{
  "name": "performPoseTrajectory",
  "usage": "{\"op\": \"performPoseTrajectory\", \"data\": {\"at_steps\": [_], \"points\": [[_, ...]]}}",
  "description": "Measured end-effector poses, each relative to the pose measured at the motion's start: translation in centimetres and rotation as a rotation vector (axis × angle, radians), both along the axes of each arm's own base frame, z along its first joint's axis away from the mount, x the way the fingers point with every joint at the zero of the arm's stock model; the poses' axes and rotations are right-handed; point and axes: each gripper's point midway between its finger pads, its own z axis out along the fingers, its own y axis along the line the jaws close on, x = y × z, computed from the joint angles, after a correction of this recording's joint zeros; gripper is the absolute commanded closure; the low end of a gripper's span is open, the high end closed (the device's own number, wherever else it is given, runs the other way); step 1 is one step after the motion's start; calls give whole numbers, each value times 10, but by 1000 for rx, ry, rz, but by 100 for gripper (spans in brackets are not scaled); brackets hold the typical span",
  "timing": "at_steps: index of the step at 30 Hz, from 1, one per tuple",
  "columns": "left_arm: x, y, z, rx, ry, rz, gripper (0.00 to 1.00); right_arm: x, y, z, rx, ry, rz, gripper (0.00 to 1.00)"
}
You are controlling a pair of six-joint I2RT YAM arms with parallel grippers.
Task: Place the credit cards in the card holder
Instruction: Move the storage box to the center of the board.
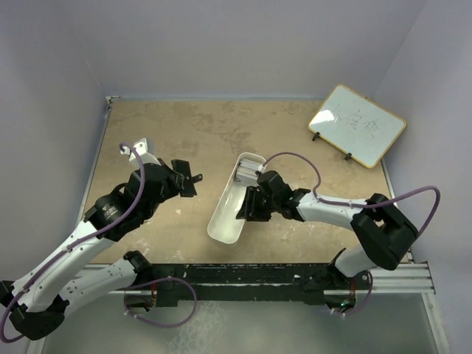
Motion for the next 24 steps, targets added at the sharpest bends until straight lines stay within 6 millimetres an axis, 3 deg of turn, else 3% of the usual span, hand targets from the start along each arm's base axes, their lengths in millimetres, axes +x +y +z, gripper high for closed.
{"op": "performPoseTrajectory", "data": {"at_steps": [10, 19, 24], "points": [[-3, -14, -7, -48, -8, -65, 100, 49, 26, 4, -16, -26, -131, 54], [-6, -32, -40, -63, 58, -130, 100, 98, 46, 7, -25, -71, -201, 51], [-8, -34, -56, -66, 85, -139, 100, 112, 50, 10, -16, -86, -212, 40]]}}
